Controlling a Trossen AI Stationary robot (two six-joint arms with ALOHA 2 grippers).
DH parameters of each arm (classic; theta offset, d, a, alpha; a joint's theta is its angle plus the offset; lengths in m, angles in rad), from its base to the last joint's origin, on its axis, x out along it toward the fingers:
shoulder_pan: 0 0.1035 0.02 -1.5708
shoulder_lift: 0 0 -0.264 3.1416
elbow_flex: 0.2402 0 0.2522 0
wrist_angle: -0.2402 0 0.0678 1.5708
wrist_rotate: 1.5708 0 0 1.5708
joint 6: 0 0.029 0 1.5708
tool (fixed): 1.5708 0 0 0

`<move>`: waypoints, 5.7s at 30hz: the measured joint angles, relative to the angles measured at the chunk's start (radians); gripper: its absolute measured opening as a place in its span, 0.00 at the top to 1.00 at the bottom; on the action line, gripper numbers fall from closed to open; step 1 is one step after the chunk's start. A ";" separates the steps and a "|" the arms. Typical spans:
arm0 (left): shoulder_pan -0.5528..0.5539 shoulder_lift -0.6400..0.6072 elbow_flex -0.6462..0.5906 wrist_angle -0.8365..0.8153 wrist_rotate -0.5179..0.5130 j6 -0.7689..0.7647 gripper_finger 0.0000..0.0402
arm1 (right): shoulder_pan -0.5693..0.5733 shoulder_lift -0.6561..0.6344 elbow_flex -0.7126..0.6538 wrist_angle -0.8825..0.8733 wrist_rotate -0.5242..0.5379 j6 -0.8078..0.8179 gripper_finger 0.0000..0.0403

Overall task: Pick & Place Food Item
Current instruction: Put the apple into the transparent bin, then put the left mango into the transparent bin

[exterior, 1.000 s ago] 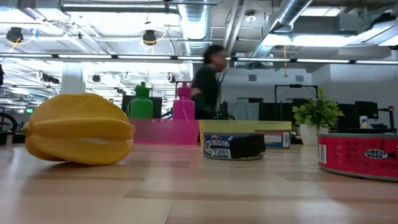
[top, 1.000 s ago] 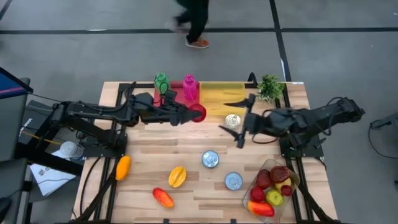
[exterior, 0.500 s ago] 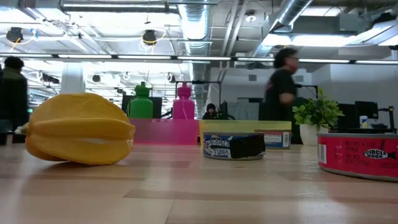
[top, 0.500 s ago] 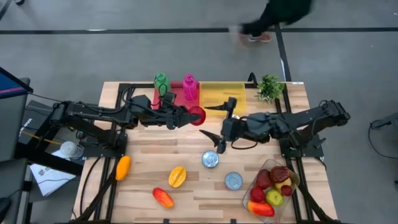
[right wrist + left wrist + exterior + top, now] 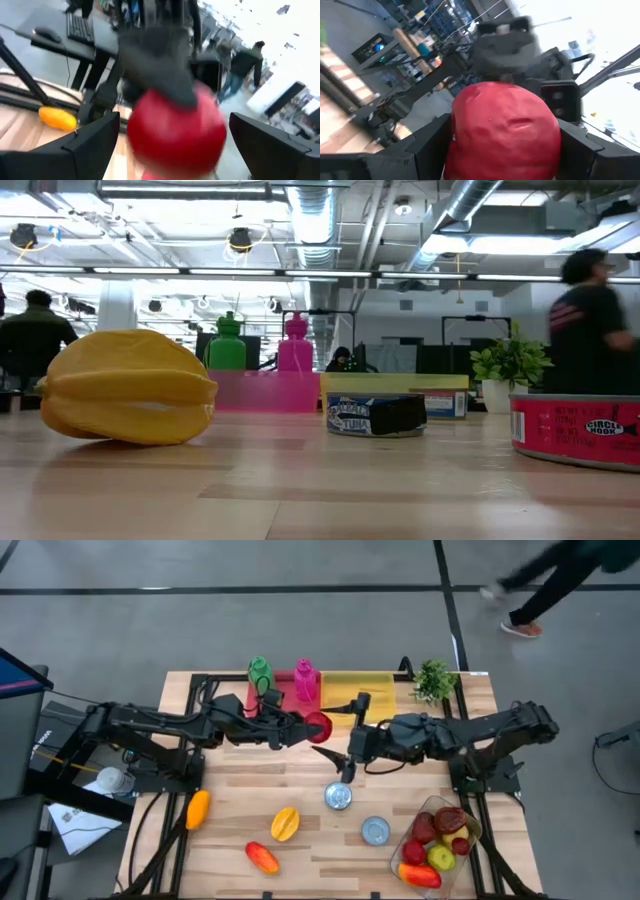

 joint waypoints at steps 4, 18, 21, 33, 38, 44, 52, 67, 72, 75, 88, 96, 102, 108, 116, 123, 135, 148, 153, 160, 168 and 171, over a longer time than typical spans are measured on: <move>-0.005 0.021 0.001 0.014 0.003 -0.001 0.33 | -0.004 0.008 -0.002 0.003 -0.002 -0.012 0.08; -0.005 0.032 -0.001 0.067 0.004 -0.001 0.33 | -0.009 0.002 -0.002 -0.023 -0.005 -0.005 0.18; -0.005 0.032 -0.001 0.066 0.004 -0.001 0.33 | -0.009 0.002 -0.002 -0.024 -0.003 -0.002 0.24; -0.005 0.033 0.000 0.066 0.012 -0.001 0.31 | 0.015 -0.005 -0.004 -0.028 0.000 -0.002 0.27; -0.005 0.033 0.001 0.083 0.039 0.000 0.27 | 0.036 -0.040 -0.007 -0.053 0.015 0.004 0.27; -0.004 0.022 0.001 0.095 0.067 0.000 0.21 | 0.092 -0.115 -0.003 -0.108 0.068 0.028 0.27; 0.007 -0.081 0.000 -0.032 0.090 0.090 0.17 | 0.293 -0.313 -0.002 -0.561 0.206 0.539 0.27; -0.004 -0.176 -0.001 -0.422 0.080 0.156 0.22 | 0.670 -0.164 -0.003 -1.299 -0.194 1.886 0.27; -0.009 -0.176 -0.001 -0.492 0.080 0.158 0.22 | 0.722 -0.007 -0.003 -1.341 -0.300 1.994 0.27; -0.009 -0.177 -0.001 -0.529 0.080 0.159 0.22 | 0.726 0.081 -0.003 -1.356 -0.404 1.997 0.27; -0.012 -0.190 -0.001 -0.586 0.198 0.160 0.23 | 0.683 0.209 -0.029 -1.344 -0.525 1.962 0.27; -0.021 -0.276 0.000 -0.814 0.222 0.215 0.23 | 0.651 0.169 -0.152 -1.217 -0.583 1.975 0.26; -0.105 -0.315 0.000 -1.077 0.222 0.262 0.23 | 0.652 0.167 -0.158 -1.203 -0.611 1.988 0.21; -0.236 -0.285 -0.001 -1.370 0.123 0.385 0.23 | 0.639 0.167 -0.158 -1.208 -0.605 1.964 0.14; -0.264 -0.162 -0.001 -1.582 0.050 0.203 0.23 | 0.625 0.167 -0.158 -1.235 -0.602 1.961 0.08; -0.380 -0.126 -0.001 -1.763 0.101 -0.099 0.23 | 0.634 0.167 -0.158 -1.229 -0.580 1.959 0.07; -0.577 -0.125 -0.175 -1.794 0.071 -0.585 0.27 | 0.612 0.167 -0.158 -1.227 -0.493 1.913 0.07; -0.643 -0.111 -0.352 -1.633 0.158 -0.697 0.28 | 0.615 0.167 -0.158 -1.220 -0.494 1.908 0.07; -0.664 -0.110 -0.352 -1.621 0.160 -0.717 0.28 | 0.615 0.167 -0.158 -1.220 -0.495 1.907 0.07; -0.750 -0.098 -0.374 -1.487 0.185 -0.974 0.28 | 0.615 0.167 -0.158 -1.212 -0.496 1.909 0.07; -0.837 -0.109 -0.375 -1.550 0.179 -1.154 0.32 | 0.615 0.167 -0.158 -1.212 -0.495 1.807 0.07; -0.839 -0.096 -0.375 -1.539 0.175 -1.153 0.34 | 0.614 0.167 -0.158 -1.220 -0.494 1.778 0.07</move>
